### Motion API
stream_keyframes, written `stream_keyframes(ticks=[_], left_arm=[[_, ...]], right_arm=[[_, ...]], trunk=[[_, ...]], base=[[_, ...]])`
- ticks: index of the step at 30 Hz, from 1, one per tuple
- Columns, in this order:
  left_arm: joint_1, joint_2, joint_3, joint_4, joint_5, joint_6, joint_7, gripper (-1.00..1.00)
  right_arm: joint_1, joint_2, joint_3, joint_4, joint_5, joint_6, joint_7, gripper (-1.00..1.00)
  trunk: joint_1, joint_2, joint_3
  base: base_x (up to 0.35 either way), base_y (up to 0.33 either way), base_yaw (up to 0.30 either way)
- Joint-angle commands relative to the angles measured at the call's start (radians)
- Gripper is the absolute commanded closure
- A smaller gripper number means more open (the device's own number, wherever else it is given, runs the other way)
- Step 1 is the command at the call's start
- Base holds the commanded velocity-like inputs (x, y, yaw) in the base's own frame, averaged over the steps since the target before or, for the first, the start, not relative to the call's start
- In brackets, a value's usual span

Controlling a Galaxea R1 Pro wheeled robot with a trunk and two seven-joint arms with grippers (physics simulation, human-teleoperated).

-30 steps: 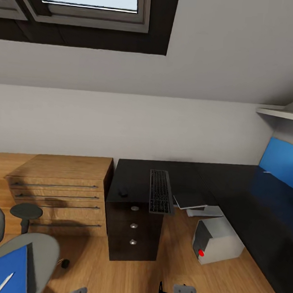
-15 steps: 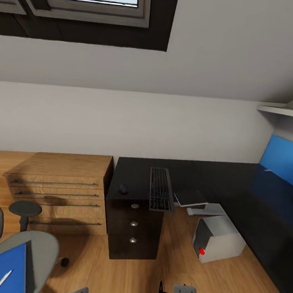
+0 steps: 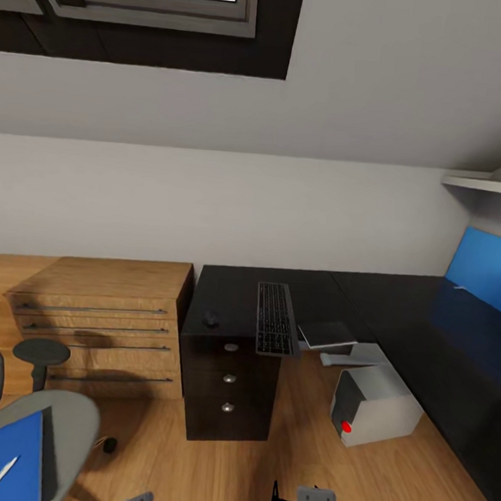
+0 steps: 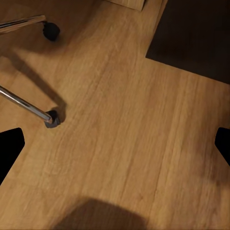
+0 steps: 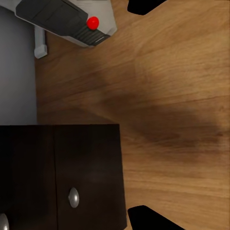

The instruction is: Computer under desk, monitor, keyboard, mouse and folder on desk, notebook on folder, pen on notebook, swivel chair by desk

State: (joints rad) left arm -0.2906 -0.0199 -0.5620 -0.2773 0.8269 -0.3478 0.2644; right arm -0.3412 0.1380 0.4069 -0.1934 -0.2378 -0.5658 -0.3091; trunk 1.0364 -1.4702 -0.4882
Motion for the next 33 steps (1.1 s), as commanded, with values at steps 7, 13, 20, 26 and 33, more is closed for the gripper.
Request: stream_keyframes(ticks=[7, 13, 20, 26, 33], left_arm=[[-0.001, 0.000, -0.009, 0.000, 0.004, -0.003, 0.008, -1.00], [-0.001, 0.000, -0.009, 0.000, 0.006, -0.003, 0.011, -1.00], [-0.001, 0.000, -0.009, 0.000, 0.006, -0.002, 0.011, -1.00], [-0.001, -0.001, -0.009, 0.000, 0.004, -0.003, 0.011, -1.00], [-0.001, -0.007, -0.013, -0.031, 0.000, -0.003, 0.020, -1.00]], right_arm=[[-0.001, 0.000, 0.009, 0.001, -0.008, -0.002, -0.005, -1.00], [-0.001, -0.001, 0.008, 0.001, -0.009, -0.002, -0.005, -1.00], [-0.001, -0.001, 0.007, 0.002, -0.009, -0.003, -0.005, -1.00], [-0.001, -0.002, 0.006, 0.001, -0.010, -0.003, -0.005, -1.00], [-0.001, 0.000, 0.010, -0.011, -0.008, -0.007, -0.005, -1.00]], trunk=[[0.027, -0.050, -0.023], [0.050, -0.092, -0.042], [0.077, -0.141, -0.064], [0.100, -0.183, -0.083], [0.127, -0.232, -0.105]], base=[[0.000, 0.000, 0.000], [0.000, 0.000, 0.000], [0.000, 0.000, 0.000], [0.000, 0.000, 0.000], [0.000, 0.000, 0.000]])
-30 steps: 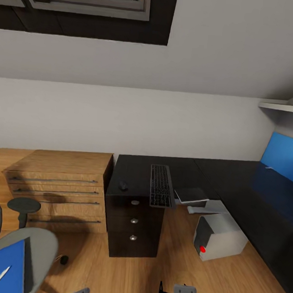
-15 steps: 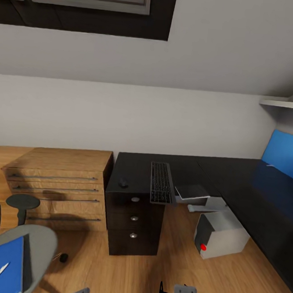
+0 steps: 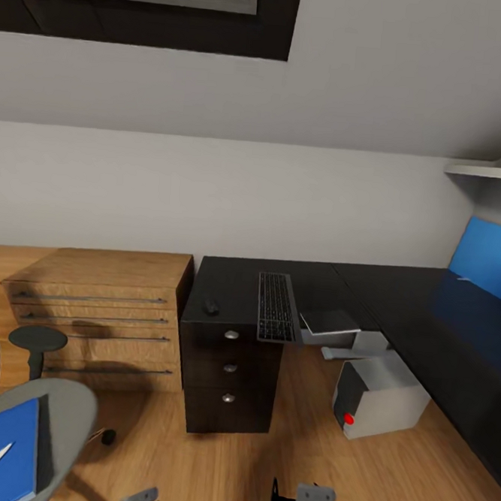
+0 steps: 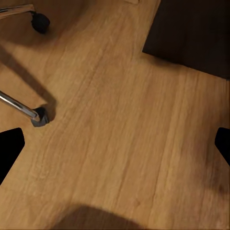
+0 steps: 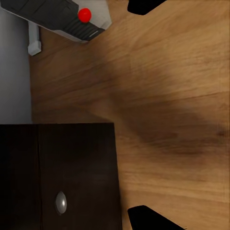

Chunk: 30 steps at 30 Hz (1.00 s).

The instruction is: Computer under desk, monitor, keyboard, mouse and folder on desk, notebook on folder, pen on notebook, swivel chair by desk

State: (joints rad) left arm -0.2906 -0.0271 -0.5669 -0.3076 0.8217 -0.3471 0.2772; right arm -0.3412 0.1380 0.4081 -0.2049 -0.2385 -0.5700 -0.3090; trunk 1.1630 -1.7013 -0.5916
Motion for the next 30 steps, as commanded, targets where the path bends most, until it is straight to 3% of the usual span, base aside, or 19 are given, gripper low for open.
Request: stream_keyframes(ticks=[1, 6, 10, 12, 13, 15, 16, 17, 21, 22, 24, 25, 26, 27, 29, 30], left_arm=[[-0.001, -0.001, -0.009, -0.013, 0.006, -0.002, 0.014, -1.00], [-0.001, -0.002, -0.015, -0.174, 0.004, 0.024, 0.103, -1.00], [-0.001, 0.022, -0.039, -0.377, -0.007, 0.142, 0.244, -1.00], [0.000, 0.058, -0.049, -0.539, -0.008, 0.256, 0.348, -1.00], [0.000, 0.083, -0.053, -0.656, -0.004, 0.338, 0.412, -1.00], [0.001, 0.123, -0.056, -0.849, 0.027, 0.485, 0.497, -1.00], [0.001, 0.128, -0.055, -0.885, 0.040, 0.512, 0.510, -1.00], [0.001, 0.137, -0.052, -0.942, 0.071, 0.552, 0.527, -1.00], [0.001, 0.148, -0.036, -1.019, 0.145, 0.607, 0.549, -1.00], [0.001, 0.150, -0.009, -1.037, 0.163, 0.618, 0.552, -1.00], [0.001, 0.152, 0.025, -1.053, 0.171, 0.622, 0.553, -1.00], [0.001, 0.157, 0.063, -1.072, 0.178, 0.625, 0.552, -1.00], [0.001, 0.160, 0.073, -1.077, 0.180, 0.626, 0.552, -1.00], [0.001, 0.176, 0.092, -1.088, 0.181, 0.625, 0.552, -1.00], [0.001, 0.191, 0.098, -1.092, 0.179, 0.624, 0.553, -1.00], [0.001, 0.224, 0.101, -1.103, 0.177, 0.625, 0.553, -1.00]], right_arm=[[-0.001, 0.000, 0.009, -0.002, -0.007, -0.004, -0.006, -1.00], [-0.001, 0.001, 0.005, -0.077, -0.012, -0.004, -0.008, -1.00], [-0.001, 0.000, 0.000, -0.192, -0.035, -0.003, -0.007, -1.00], [-0.001, -0.001, -0.007, -0.264, -0.078, -0.001, -0.008, -1.00], [-0.001, -0.002, -0.016, -0.313, -0.125, 0.002, -0.008, -1.00], [-0.001, -0.003, -0.035, -0.403, -0.259, 0.020, -0.007, -1.00], [-0.001, -0.003, -0.039, -0.423, -0.299, 0.028, -0.007, -1.00], [-0.001, -0.004, -0.044, -0.463, -0.381, 0.049, -0.007, -1.00], [-0.003, -0.005, -0.052, -0.559, -0.591, 0.117, -0.001, -1.00], [-0.005, -0.007, -0.054, -0.608, -0.681, 0.140, 0.016, -1.00], [-0.005, -0.007, -0.055, -0.637, -0.722, 0.148, 0.041, -1.00], [-0.005, -0.007, -0.055, -0.648, -0.746, 0.152, 0.077, -1.00], [-0.005, -0.007, -0.055, -0.648, -0.751, 0.153, 0.090, -1.00], [-0.005, -0.011, -0.056, -0.630, -0.762, 0.154, 0.139, -1.00], [-0.005, -0.027, -0.057, -0.603, -0.767, 0.155, 0.166, -1.00], [-0.005, -0.057, -0.060, -0.588, -0.772, 0.156, 0.184, -1.00]], trunk=[[0.004, -0.008, -0.004], [0.023, -0.043, -0.020], [0.038, -0.071, -0.032], [0.046, -0.085, -0.039], [0.050, -0.092, -0.042], [0.058, -0.106, -0.048], [0.061, -0.113, -0.051], [0.065, -0.120, -0.054], [0.081, -0.148, -0.067], [0.084, -0.155, -0.070], [0.092, -0.169, -0.076], [0.096, -0.176, -0.079], [0.100, -0.183, -0.083], [0.100, -0.183, -0.083], [0.100, -0.183, -0.083], [0.100, -0.183, -0.083]], base=[[0.000, 0.000, 0.000], [0.000, 0.000, 0.000], [0.000, 0.000, 0.000], [0.000, 0.000, 0.000], [0.000, 0.000, 0.000], [0.000, 0.000, 0.000], [0.000, 0.000, 0.000], [0.000, 0.000, 0.000], [0.000, 0.000, 0.000], [0.000, 0.000, 0.000], [0.000, 0.000, 0.000], [0.000, 0.000, 0.000], [0.000, 0.000, 0.000], [0.000, 0.000, 0.000], [0.000, 0.000, 0.000], [0.000, 0.000, 0.000]])
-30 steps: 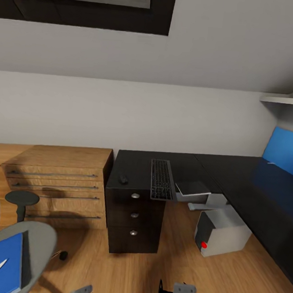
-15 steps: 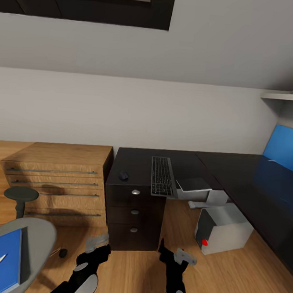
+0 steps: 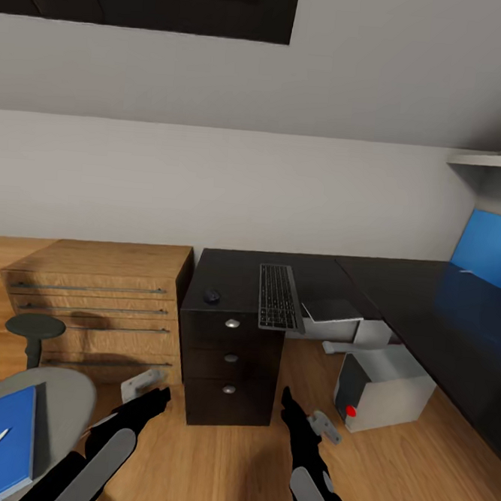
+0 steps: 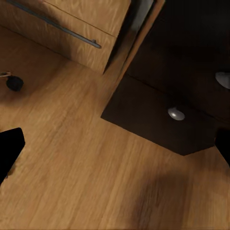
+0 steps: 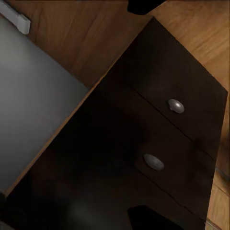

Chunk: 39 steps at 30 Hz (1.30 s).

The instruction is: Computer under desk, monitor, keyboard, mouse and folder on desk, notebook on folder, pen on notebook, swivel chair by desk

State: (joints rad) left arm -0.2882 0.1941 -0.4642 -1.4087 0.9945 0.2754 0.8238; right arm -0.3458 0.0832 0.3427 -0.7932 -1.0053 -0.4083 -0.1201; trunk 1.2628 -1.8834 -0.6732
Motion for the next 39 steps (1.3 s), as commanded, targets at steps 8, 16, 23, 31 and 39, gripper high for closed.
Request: stream_keyframes(ticks=[8, 16, 23, 31, 39], left_arm=[[-0.001, 0.011, -0.021, -0.003, 0.007, 0.001, 0.010, -1.00], [0.000, 0.011, -0.075, -0.001, 0.006, -0.001, 0.013, -1.00], [-0.001, 0.010, -0.144, 0.000, 0.003, -0.004, 0.046, -1.00], [0.000, 0.010, -0.149, -0.001, 0.009, -0.001, 0.041, -1.00], [0.000, 0.010, -0.149, -0.002, 0.012, -0.001, 0.040, -1.00]], right_arm=[[-0.001, -0.014, 0.000, 0.002, -0.011, -0.005, 0.000, -1.00], [-0.001, -0.037, -0.037, 0.001, -0.012, 0.069, 0.021, -1.00], [-0.001, -0.082, -0.084, -0.009, -0.051, 0.282, 0.281, -1.00], [-0.022, -0.104, -0.194, -0.023, -0.152, 0.507, 0.377, -1.00], [-0.056, -0.109, -0.251, -0.118, -0.256, 0.647, 0.382, -1.00]], trunk=[[0.019, -0.036, -0.017], [0.019, -0.036, -0.017], [0.038, -0.071, -0.032], [0.069, -0.127, -0.057], [0.084, -0.155, -0.070]], base=[[0.000, 0.000, 0.000], [0.000, 0.000, 0.000], [0.000, 0.000, 0.000], [0.000, 0.000, 0.000], [0.000, 0.000, 0.000]])
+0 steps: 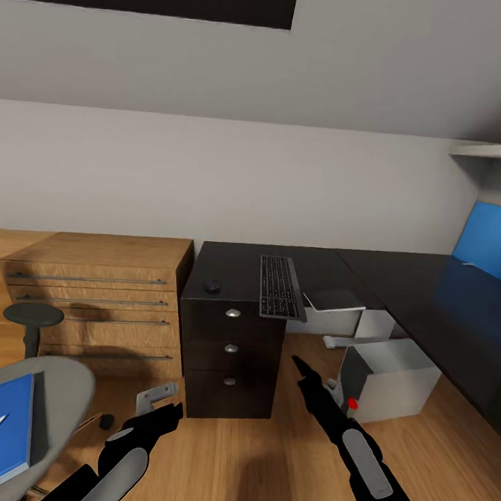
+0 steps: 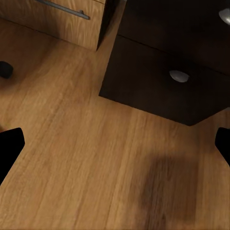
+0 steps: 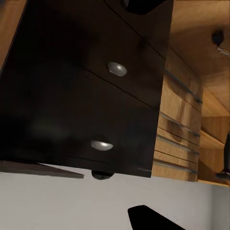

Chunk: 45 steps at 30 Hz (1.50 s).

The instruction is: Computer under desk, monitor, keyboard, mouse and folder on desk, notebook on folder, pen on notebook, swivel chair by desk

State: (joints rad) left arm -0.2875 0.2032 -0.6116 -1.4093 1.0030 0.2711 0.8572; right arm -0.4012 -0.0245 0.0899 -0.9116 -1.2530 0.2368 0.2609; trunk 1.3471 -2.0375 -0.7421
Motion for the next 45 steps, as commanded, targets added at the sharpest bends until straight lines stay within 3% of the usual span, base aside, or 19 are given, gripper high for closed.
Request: stream_keyframes(ticks=[1, 16, 21, 24, 27, 34, 40, 45], left_arm=[[-0.001, 0.001, -0.002, -0.001, 0.002, 0.003, 0.006, -1.00], [-0.001, 0.001, -0.029, -0.001, 0.003, 0.001, 0.005, -1.00], [-0.001, 0.003, -0.034, 0.001, 0.003, -0.001, 0.005, -1.00], [-0.001, 0.004, -0.034, 0.002, 0.003, 0.000, 0.005, -1.00], [-0.001, 0.004, -0.034, 0.002, 0.003, -0.001, 0.005, -1.00], [-0.001, 0.005, -0.035, 0.003, 0.003, -0.001, 0.005, -1.00], [-0.001, 0.005, -0.040, 0.003, 0.001, -0.001, 0.005, -1.00], [-0.001, 0.005, -0.087, 0.003, -0.003, -0.008, 0.007, -1.00]], right_arm=[[-0.001, -0.003, 0.000, -0.003, -0.009, 0.005, 0.003, -1.00], [-0.002, -0.033, -0.002, -0.003, -0.003, 0.009, 0.012, -1.00], [-0.002, -0.029, 0.000, -0.003, 0.019, 0.009, 0.093, -1.00], [-0.002, -0.027, -0.001, -0.002, 0.014, 0.011, 0.106, -1.00], [-0.002, -0.025, -0.002, -0.002, -0.003, 0.014, 0.111, -1.00], [-0.002, -0.023, 0.000, -0.001, -0.163, 0.015, 0.112, -1.00], [-0.002, -0.024, -0.003, -0.001, -0.196, 0.012, 0.112, -1.00], [-0.002, -0.025, -0.004, -0.001, -0.199, 0.011, 0.112, -1.00]], trunk=[[0.000, 0.000, -0.001], [0.000, 0.000, -0.001], [0.000, 0.000, -0.001], [0.000, 0.000, -0.001], [0.000, 0.000, -0.001], [0.000, 0.000, -0.001], [0.000, 0.000, -0.001], [0.000, 0.000, -0.001]], base=[[0.000, 0.000, 0.000], [0.000, 0.000, 0.000], [0.091, 0.000, 0.000], [0.161, 0.000, 0.000], [0.056, 0.000, 0.000], [0.120, 0.000, 0.000], [0.138, 0.000, 0.000], [0.188, 0.000, 0.000]])
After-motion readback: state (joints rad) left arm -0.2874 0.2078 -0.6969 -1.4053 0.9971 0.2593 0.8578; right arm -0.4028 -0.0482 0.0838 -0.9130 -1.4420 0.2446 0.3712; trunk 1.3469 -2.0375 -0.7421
